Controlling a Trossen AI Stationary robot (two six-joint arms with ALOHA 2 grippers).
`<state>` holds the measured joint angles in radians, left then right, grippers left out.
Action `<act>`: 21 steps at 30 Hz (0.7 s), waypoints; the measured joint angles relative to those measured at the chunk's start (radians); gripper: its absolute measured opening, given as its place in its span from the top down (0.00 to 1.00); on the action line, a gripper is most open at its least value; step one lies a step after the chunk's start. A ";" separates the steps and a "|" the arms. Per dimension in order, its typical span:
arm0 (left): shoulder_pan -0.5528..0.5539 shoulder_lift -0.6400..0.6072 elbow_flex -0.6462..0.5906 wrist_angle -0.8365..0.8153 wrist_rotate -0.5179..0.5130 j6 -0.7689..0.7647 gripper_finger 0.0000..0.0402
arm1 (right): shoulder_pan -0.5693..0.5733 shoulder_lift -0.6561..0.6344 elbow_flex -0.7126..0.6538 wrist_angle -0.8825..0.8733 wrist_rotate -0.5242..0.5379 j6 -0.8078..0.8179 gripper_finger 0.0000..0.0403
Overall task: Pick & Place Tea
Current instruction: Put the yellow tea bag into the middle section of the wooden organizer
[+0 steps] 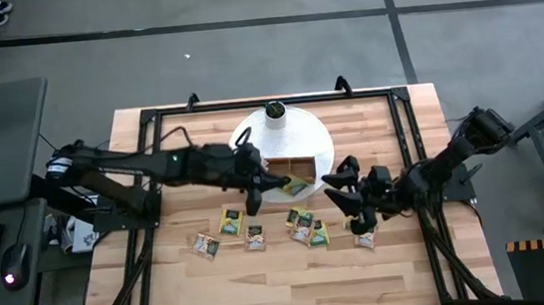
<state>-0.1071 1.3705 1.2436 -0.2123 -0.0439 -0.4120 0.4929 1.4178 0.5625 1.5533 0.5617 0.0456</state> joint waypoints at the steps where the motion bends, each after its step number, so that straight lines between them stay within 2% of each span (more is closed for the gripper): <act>1: 0.013 0.009 0.037 -0.069 0.011 0.022 1.00 | 0.003 -0.011 0.000 0.000 -0.003 -0.003 0.59; 6: 0.098 0.075 0.217 -0.386 0.045 0.146 1.00 | 0.021 -0.076 0.000 -0.018 -0.032 -0.038 0.58; 10: 0.167 0.139 0.327 -0.567 0.079 0.250 1.00 | 0.042 -0.135 0.000 -0.059 -0.044 -0.077 0.58; 13: 0.212 0.200 0.369 -0.634 0.106 0.312 1.00 | 0.047 -0.174 0.000 -0.108 -0.042 -0.080 0.58; 21: 0.295 0.346 0.394 -0.610 0.135 0.365 1.00 | 0.047 -0.214 0.000 -0.177 -0.052 -0.053 0.58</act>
<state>0.1875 1.7170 1.6379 -0.8223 0.0909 -0.0472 0.5400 1.2037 0.5629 1.3761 0.5097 -0.0072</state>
